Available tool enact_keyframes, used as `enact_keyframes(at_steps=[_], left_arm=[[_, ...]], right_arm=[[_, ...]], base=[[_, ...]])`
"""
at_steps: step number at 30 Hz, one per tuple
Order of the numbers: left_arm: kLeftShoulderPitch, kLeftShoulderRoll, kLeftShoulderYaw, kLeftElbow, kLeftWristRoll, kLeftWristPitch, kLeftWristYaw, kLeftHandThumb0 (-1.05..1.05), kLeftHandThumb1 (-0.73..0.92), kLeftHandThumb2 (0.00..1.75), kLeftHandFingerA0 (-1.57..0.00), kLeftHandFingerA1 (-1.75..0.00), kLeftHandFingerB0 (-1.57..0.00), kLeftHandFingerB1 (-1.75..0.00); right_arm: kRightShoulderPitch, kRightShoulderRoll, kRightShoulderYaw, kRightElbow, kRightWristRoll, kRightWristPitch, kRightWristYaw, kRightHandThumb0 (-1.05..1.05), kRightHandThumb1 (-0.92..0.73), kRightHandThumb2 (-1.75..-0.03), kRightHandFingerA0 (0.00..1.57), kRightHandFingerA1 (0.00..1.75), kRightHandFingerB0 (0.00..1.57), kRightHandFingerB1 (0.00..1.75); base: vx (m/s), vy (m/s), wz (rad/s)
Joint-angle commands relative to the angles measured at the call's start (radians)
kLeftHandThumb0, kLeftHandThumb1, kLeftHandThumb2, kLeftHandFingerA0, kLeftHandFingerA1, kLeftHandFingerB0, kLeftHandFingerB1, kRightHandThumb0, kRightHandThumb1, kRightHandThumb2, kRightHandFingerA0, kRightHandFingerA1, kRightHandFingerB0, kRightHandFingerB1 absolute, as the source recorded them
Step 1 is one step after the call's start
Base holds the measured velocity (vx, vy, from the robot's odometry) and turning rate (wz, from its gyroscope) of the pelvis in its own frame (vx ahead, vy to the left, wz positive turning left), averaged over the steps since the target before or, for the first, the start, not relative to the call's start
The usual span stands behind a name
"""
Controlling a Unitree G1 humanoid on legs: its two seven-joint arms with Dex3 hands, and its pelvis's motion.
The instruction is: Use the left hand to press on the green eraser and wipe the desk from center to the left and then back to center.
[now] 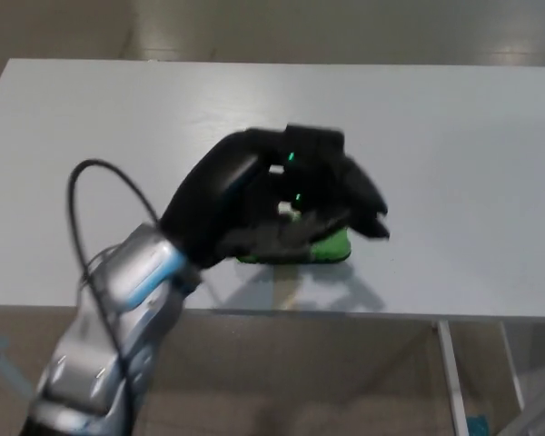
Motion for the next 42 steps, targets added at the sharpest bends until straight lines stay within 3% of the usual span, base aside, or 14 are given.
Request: enact_keyframes(at_steps=[1, 7, 8, 11, 12, 25, 26, 37, 38, 42], left_arm=[[-0.146, -0.096, 0.014, 0.262, 0.142, 0.027, 0.179, -0.15, 0.82, 0.65, -0.99, -0.74, -0.94, -0.89], [-0.245, -0.168, 0.053, 0.469, 0.189, 0.001, 0.294, -0.13, 0.81, 0.69, -1.02, -0.78, -0.98, -0.76], [-0.259, -0.187, 0.071, 0.507, 0.183, 0.004, 0.318, -0.22, 0.72, 0.85, -0.99, -0.83, -0.97, -0.80], [-0.278, -0.213, 0.097, 0.557, 0.180, 0.010, 0.348, -0.22, 0.73, 0.85, -1.00, -0.83, -0.97, -0.80], [-0.290, -0.222, 0.109, 0.588, 0.186, 0.008, 0.363, -0.14, 0.82, 0.68, -1.03, -0.78, -0.98, -0.77], [-0.309, -0.231, 0.117, 0.778, 0.267, -0.076, 0.411, -0.14, 0.84, 0.66, -1.02, -0.80, -0.97, -0.79], [-0.305, -0.234, 0.114, 0.786, 0.271, -0.081, 0.413, -0.23, 0.72, 0.87, -0.99, -0.86, -0.95, -0.85], [-0.300, -0.252, 0.101, 0.870, 0.305, -0.131, 0.436, -0.22, 0.72, 0.87, -0.99, -0.87, -0.95, -0.85], [-0.299, -0.254, 0.101, 0.876, 0.307, -0.134, 0.437, -0.13, 0.83, 0.69, -1.02, -0.84, -0.97, -0.82], [-0.288, -0.272, 0.103, 0.895, 0.307, -0.146, 0.443, -0.13, 0.83, 0.70, -1.02, -0.84, -0.98, -0.82]], right_arm=[[0.025, 0.009, 0.002, -0.002, 0.014, -0.025, 0.018, -0.45, -0.79, -0.64, 0.79, 0.57, 0.60, 0.38], [0.022, 0.010, 0.005, -0.001, 0.010, -0.021, 0.014, -0.46, -0.79, -0.64, 0.79, 0.57, 0.60, 0.38], [0.021, 0.008, 0.006, 0.000, 0.010, -0.020, 0.018, -0.46, -0.79, -0.64, 0.77, 0.57, 0.60, 0.38], [0.020, 0.007, 0.006, -0.003, 0.013, -0.016, 0.024, -0.46, -0.79, -0.64, 0.77, 0.57, 0.60, 0.38], [0.021, 0.008, 0.006, -0.008, 0.013, -0.016, 0.025, -0.46, -0.79, -0.64, 0.77, 0.57, 0.60, 0.38], [0.026, 0.016, 0.005, -0.009, 0.022, -0.016, 0.037, -0.47, -0.80, -0.65, 0.77, 0.57, 0.60, 0.39], [0.027, 0.018, 0.004, -0.009, 0.024, -0.019, 0.037, -0.46, -0.79, -0.64, 0.78, 0.56, 0.62, 0.39], [0.036, 0.018, 0.004, -0.021, 0.032, -0.011, 0.063, -0.48, -0.79, -0.64, 0.77, 0.57, 0.62, 0.39], [0.034, 0.018, 0.003, -0.019, 0.037, -0.011, 0.071, -0.48, -0.79, -0.64, 0.77, 0.57, 0.63, 0.39], [0.035, 0.018, 0.004, -0.015, 0.037, -0.018, 0.076, -0.48, -0.79, -0.64, 0.77, 0.57, 0.63, 0.39]], base=[[0.00, 0.000, 0.00], [0.00, 0.000, 0.00], [0.00, 0.000, 0.00], [0.00, 0.000, 0.00], [0.00, 0.000, 0.00], [0.00, 0.000, 0.00], [0.00, 0.000, 0.00], [0.00, 0.000, 0.00], [0.00, 0.000, 0.00], [0.00, 0.000, 0.00]])
